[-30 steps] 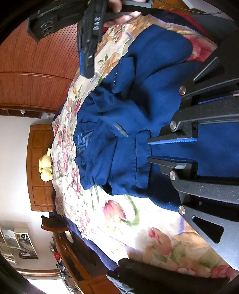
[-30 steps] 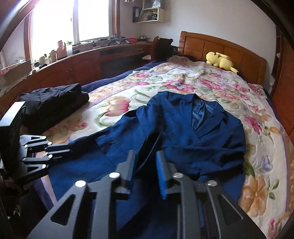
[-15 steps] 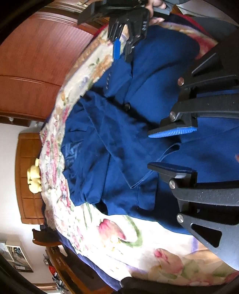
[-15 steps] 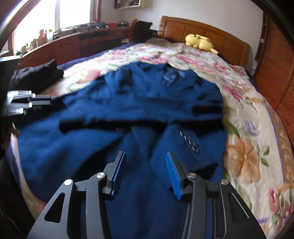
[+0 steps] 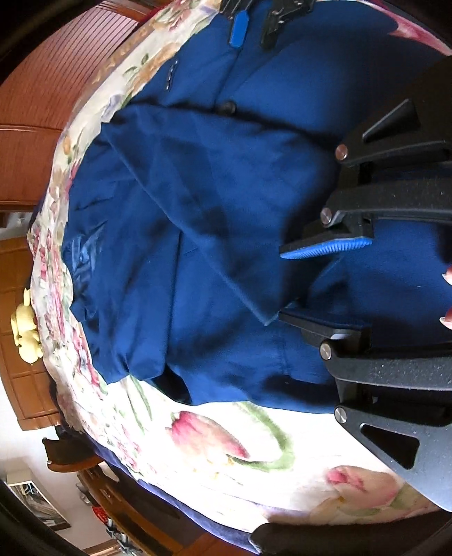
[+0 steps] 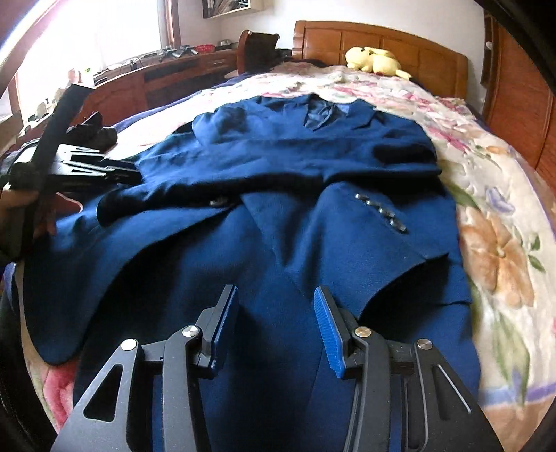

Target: Fold large clothes

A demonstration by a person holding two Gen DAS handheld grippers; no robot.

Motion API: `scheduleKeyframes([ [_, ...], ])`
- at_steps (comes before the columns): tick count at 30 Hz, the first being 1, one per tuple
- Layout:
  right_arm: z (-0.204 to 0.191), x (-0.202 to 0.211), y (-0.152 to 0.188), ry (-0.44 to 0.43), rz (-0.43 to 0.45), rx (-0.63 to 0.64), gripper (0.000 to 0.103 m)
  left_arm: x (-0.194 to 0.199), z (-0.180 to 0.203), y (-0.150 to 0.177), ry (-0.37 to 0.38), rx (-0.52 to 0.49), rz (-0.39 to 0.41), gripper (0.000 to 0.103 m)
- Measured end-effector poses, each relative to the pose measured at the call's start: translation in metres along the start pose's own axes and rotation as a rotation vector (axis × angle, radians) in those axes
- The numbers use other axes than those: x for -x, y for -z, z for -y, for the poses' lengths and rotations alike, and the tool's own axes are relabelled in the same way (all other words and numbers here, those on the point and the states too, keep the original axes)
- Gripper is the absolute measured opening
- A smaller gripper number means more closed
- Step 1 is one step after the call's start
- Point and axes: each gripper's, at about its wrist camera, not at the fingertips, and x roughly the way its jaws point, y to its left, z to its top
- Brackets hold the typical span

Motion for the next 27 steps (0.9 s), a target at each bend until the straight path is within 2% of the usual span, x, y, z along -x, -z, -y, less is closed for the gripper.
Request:
scheduleKeyframes([
  [14,-0.003,-0.002,0.015,0.016,0.023,0.009,0.047,-0.02,-0.013,-0.012,0.008,0.068,-0.027,0.03],
  [20,-0.003,-0.001,0.016,0.019,0.024,0.013,0.047,-0.026,-0.019,-0.014,0.054,0.051,-0.061,0.03],
  [21,-0.003,-0.001,0.016,0.019,0.025,0.013,0.047,-0.026,-0.018,-0.015,0.065,0.038,-0.073,0.028],
  [24,-0.003,-0.001,0.016,0.018,0.024,0.014,0.047,-0.022,-0.015,-0.015,0.108,0.0,-0.096,0.008],
  [27,-0.003,-0.001,0.016,0.016,0.024,0.013,0.047,-0.015,-0.006,-0.012,0.086,-0.061,-0.092,0.004],
])
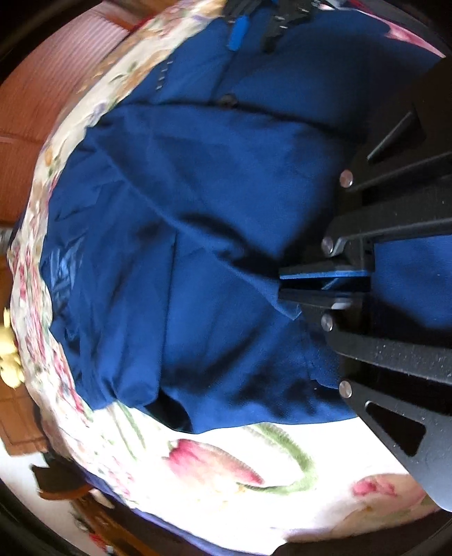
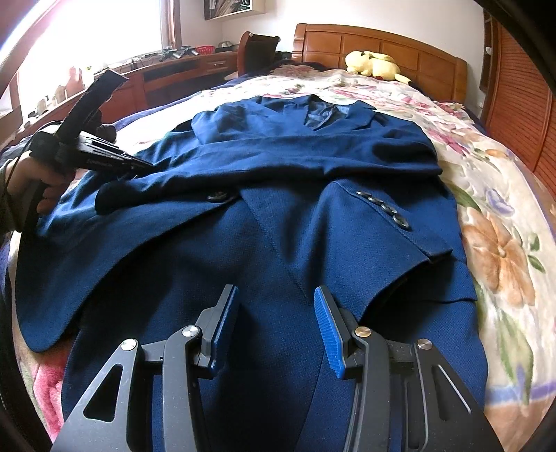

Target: Fold large clothes

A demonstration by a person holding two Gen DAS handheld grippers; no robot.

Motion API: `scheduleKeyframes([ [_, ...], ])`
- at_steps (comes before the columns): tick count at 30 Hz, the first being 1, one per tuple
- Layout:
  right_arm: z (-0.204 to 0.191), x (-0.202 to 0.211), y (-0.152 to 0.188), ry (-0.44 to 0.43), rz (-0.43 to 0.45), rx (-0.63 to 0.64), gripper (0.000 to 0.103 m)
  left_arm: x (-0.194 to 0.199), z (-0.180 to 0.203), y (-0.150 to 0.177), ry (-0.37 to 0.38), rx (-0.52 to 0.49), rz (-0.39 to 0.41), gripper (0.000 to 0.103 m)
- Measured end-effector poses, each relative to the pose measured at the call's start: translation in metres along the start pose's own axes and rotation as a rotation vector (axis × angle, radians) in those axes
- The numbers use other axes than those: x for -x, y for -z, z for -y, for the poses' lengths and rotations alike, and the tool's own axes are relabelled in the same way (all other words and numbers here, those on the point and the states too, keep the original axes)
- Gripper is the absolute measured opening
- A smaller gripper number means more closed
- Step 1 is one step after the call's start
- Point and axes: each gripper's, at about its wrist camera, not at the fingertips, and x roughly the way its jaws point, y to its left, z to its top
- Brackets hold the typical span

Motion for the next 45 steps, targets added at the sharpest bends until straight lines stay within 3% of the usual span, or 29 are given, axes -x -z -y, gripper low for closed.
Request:
scheduleKeyframes([
  [7,0.001,0.0,0.0,-0.001,0.0,0.001,0.047,0.038,0.023,0.006,0.009,-0.037,0.105,0.004],
  [10,0.001,0.0,0.0,-0.003,0.0,0.0,0.047,0.065,0.042,0.011,0.032,-0.06,0.171,0.004],
  [17,0.003,0.0,-0.001,-0.01,0.006,-0.008,0.047,0.105,0.081,0.023,0.115,-0.094,0.24,0.004],
  [21,0.007,0.004,0.0,-0.012,0.029,-0.033,0.047,0.109,0.099,0.044,0.161,-0.078,0.245,0.004],
  [30,0.04,0.032,0.004,0.028,0.115,-0.183,0.048,0.123,0.112,0.078,0.158,-0.04,0.253,0.005],
  [32,0.045,0.038,0.006,0.049,0.115,-0.198,0.052,0.133,0.103,0.079,0.156,-0.015,0.269,0.009],
  [34,0.048,0.043,0.009,0.062,0.114,-0.207,0.058,0.138,0.093,0.079,0.15,0.005,0.287,0.022],
  [35,0.049,0.044,0.01,0.062,0.117,-0.212,0.059,0.137,0.088,0.078,0.141,0.01,0.287,0.024],
  [41,0.039,0.036,0.012,0.061,0.101,-0.198,0.062,0.107,0.072,0.074,0.036,0.024,0.225,0.027],
  [45,0.029,0.032,0.012,0.056,0.093,-0.145,0.063,0.08,0.062,0.074,0.052,0.048,0.158,0.028],
])
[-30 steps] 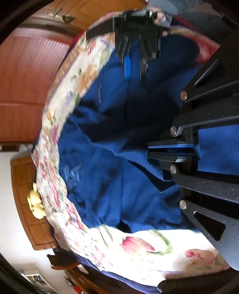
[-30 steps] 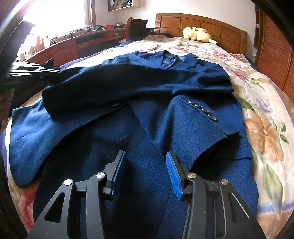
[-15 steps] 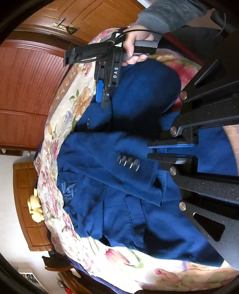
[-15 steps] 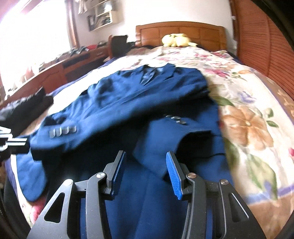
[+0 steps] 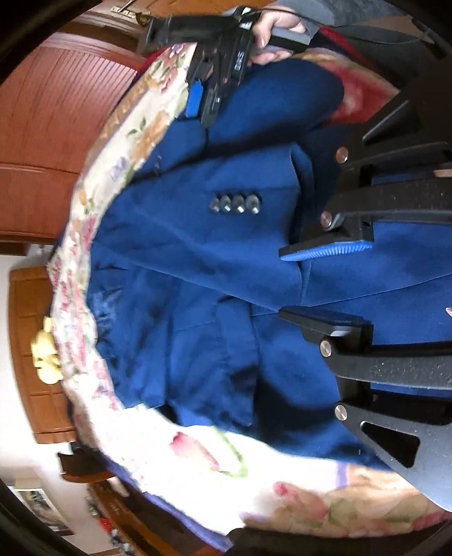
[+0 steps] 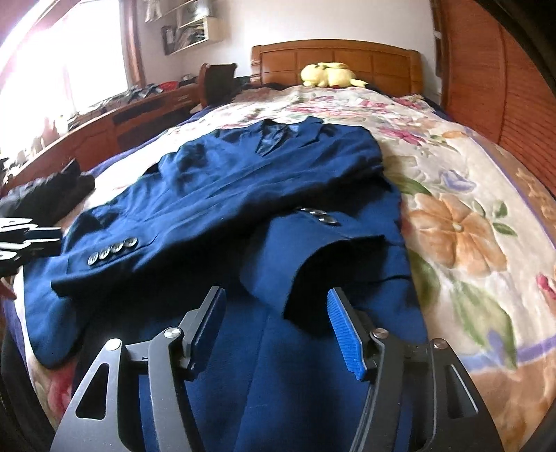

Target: Fold large clothes

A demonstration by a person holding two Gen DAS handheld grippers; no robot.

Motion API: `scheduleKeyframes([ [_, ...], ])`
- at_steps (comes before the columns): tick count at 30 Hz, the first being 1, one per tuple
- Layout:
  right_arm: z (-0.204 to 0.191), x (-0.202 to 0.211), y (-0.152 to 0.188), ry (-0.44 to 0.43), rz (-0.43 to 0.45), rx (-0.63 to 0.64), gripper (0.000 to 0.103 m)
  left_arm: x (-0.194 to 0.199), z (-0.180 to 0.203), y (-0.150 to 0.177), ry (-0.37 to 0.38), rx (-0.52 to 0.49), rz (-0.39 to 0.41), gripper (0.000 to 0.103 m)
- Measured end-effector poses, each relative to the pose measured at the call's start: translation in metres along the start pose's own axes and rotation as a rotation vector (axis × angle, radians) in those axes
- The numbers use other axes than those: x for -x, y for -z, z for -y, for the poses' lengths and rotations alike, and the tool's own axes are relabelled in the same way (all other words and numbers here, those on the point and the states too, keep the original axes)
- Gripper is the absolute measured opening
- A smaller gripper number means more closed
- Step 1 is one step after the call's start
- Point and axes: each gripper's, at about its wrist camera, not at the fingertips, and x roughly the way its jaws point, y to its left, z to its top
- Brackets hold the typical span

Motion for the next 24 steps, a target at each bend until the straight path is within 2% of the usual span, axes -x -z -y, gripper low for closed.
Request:
scheduleKeyframes([
  [8,-0.012,-0.007,0.001,0.01,-0.009,0.072,0.063,-0.039,-0.015,0.006,-0.015,0.053,-0.08,0.028],
  [13,-0.011,-0.009,0.002,0.007,-0.013,0.069,0.063,-0.047,-0.022,0.002,0.021,0.103,-0.099,0.029],
  [15,-0.01,-0.01,0.002,0.007,-0.017,0.072,0.062,-0.046,-0.018,0.002,0.008,0.092,-0.103,0.028],
  [16,-0.01,-0.011,0.002,0.008,-0.019,0.073,0.063,-0.044,-0.014,0.002,0.006,0.069,-0.1,0.025],
  [19,-0.011,-0.009,0.002,0.018,-0.01,0.077,0.062,-0.039,-0.01,0.001,0.043,0.034,-0.08,0.006],
  [21,-0.011,-0.007,0.003,0.023,0.0,0.078,0.063,-0.033,-0.011,-0.001,0.053,0.021,-0.062,0.003],
  [24,-0.011,-0.008,0.004,0.025,0.001,0.078,0.063,-0.016,-0.02,-0.009,0.029,0.031,-0.008,0.003],
])
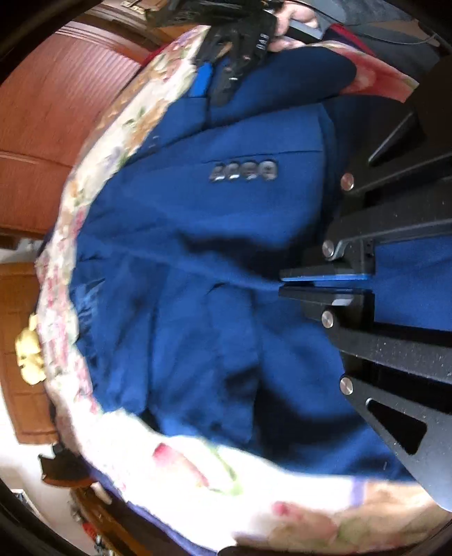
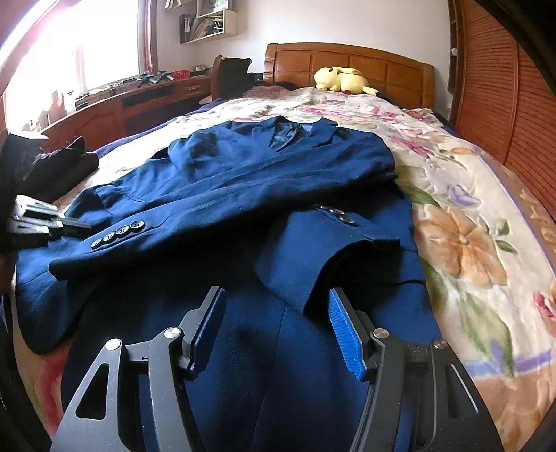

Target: Fold large clothes

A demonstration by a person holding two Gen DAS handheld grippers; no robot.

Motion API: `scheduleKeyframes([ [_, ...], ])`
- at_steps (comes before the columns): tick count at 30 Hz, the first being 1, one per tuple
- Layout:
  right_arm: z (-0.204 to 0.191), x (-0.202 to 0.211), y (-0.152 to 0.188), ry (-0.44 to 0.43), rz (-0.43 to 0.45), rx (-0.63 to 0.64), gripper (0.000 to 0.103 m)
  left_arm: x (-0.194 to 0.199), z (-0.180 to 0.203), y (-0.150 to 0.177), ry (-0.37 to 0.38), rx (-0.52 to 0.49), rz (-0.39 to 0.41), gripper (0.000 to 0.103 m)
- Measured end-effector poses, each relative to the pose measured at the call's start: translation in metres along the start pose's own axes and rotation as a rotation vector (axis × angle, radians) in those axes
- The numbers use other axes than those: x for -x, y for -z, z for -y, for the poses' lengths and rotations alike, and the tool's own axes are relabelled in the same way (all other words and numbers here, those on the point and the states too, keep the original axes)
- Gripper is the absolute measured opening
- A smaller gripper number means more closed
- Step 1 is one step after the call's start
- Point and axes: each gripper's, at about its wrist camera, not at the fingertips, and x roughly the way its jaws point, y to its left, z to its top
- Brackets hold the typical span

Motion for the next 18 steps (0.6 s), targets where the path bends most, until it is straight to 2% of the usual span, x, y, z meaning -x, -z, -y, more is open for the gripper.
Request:
scheduleKeyframes([
  [5,0.002,0.0,0.001,-0.003,-0.002,0.002,0.063,0.026,-0.019,-0.017,-0.057,0.014,0.071,0.003],
  [9,0.003,-0.001,0.0,-0.006,-0.008,0.005,0.063,0.032,-0.024,-0.023,-0.053,0.007,0.061,0.004],
  [12,0.005,-0.002,0.0,-0.008,-0.014,0.003,0.063,0.039,-0.029,-0.015,-0.097,0.006,0.058,0.012],
  [13,0.005,-0.002,-0.001,-0.008,-0.016,0.003,0.063,0.043,-0.032,-0.011,-0.118,0.004,0.062,0.018],
  [18,0.006,-0.003,-0.001,-0.01,-0.021,0.009,0.063,0.063,-0.052,0.023,-0.146,0.052,0.043,0.022],
])
